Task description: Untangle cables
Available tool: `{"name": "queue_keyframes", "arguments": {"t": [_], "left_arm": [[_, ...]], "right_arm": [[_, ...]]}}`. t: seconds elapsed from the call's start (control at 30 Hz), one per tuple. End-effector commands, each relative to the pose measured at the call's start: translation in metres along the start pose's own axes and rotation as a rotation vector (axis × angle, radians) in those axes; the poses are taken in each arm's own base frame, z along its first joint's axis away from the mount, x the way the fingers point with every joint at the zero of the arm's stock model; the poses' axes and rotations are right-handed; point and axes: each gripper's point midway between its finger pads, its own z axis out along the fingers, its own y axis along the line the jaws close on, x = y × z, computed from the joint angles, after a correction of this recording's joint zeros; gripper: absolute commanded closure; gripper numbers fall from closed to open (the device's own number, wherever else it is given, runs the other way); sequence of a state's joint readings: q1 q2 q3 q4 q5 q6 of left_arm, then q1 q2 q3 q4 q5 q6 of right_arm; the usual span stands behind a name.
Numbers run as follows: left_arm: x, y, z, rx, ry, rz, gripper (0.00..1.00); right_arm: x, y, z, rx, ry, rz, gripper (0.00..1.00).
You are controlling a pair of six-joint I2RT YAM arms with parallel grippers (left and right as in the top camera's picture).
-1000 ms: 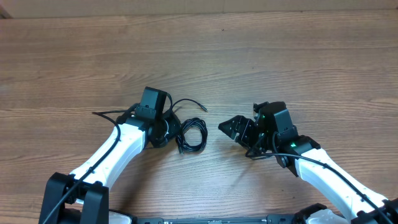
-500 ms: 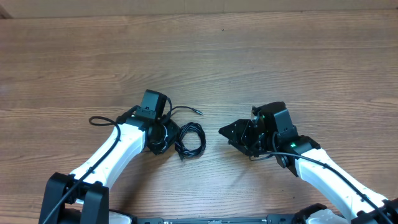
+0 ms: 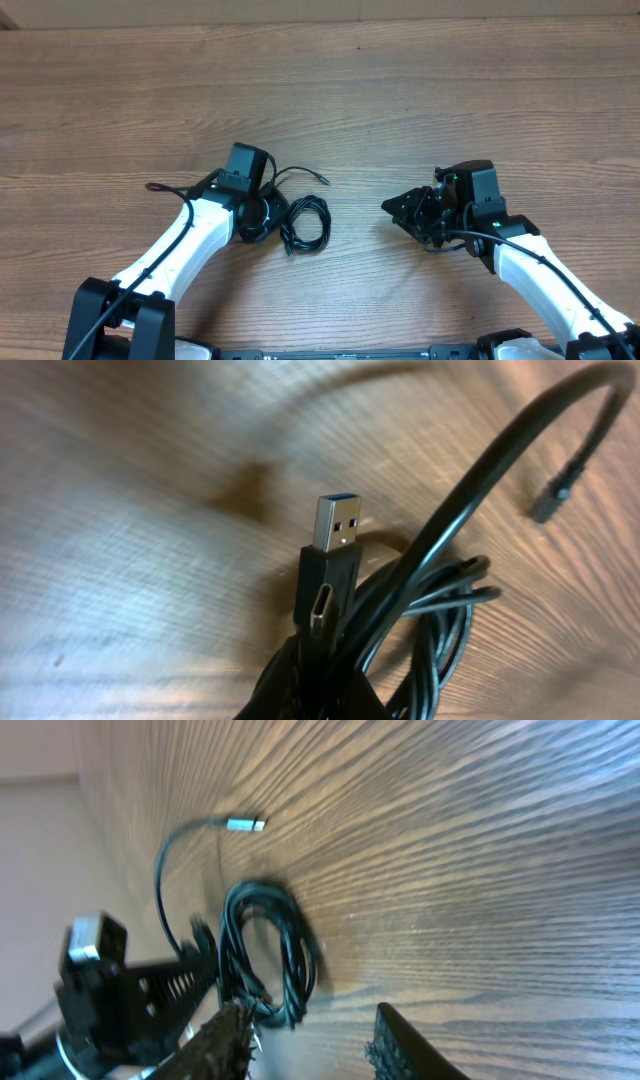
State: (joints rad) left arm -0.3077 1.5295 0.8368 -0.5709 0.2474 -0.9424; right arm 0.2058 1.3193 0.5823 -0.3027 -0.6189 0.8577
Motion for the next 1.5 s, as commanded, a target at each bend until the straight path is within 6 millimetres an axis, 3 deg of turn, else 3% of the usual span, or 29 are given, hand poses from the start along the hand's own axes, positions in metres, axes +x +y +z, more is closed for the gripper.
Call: {"name": "queue_keyframes", "arguments": {"t": [0.0,0.1,0.2,0.37,0.5,0.57,0.67,0.77,0.83,0.93,1.13,1.33,1.47], "left_arm": [[0.004,-0.025,-0.006,0.126,0.021,0.226,0.96],[0.013,-0.064,-0.016,0.331,0.045,0.451,0.96],[0.017,-0.084,-0.024,0.442,0.046,0.535,0.96],[0.014,-0.095,-0.028,0.486,0.022,0.549,0.96],[0.012,-0.093,-0.027,0.475,0.012,0.547,0.95],[0.006,-0.087,-0.024,0.428,-0.016,0.535,0.8],[-0.003,-0.07,-0.016,0.325,-0.047,0.503,0.42],[-0.005,-0.051,-0.011,0.23,-0.048,0.461,0.2],[-0.007,-0.04,-0.008,0.175,-0.046,0.368,0.0],[-0.004,-0.033,-0.007,0.15,-0.017,0.156,0.0],[0.02,-0.048,-0.011,0.22,0.153,-0.223,0.0],[0.055,-0.062,-0.007,0.189,0.245,-0.37,0.0],[0.068,-0.062,0.004,0.116,0.146,-0.443,0.0]], "right_arm": [[0.014,0.017,-0.002,-0.065,0.069,-0.131,0.56],[0.029,0.02,0.003,-0.063,0.115,-0.148,0.51],[0.041,0.022,0.008,-0.051,0.147,-0.104,0.51],[0.045,0.023,0.016,-0.003,0.118,0.089,0.48],[0.032,0.024,0.02,0.011,0.033,0.088,0.47],[0.024,0.019,0.02,0.038,-0.017,0.073,0.46],[0.018,0.015,0.019,0.061,-0.053,0.039,0.44],[0.016,0.013,0.019,0.072,-0.063,-0.005,0.41],[0.014,0.012,0.019,0.08,-0.073,-0.059,0.4],[0.007,0.008,0.017,0.105,-0.108,-0.141,0.39],[-0.01,0.0,0.005,0.144,-0.141,-0.179,0.39],[-0.036,-0.008,-0.03,0.212,-0.179,-0.174,0.37],[-0.046,-0.009,-0.046,0.223,-0.196,-0.146,0.35]]}}
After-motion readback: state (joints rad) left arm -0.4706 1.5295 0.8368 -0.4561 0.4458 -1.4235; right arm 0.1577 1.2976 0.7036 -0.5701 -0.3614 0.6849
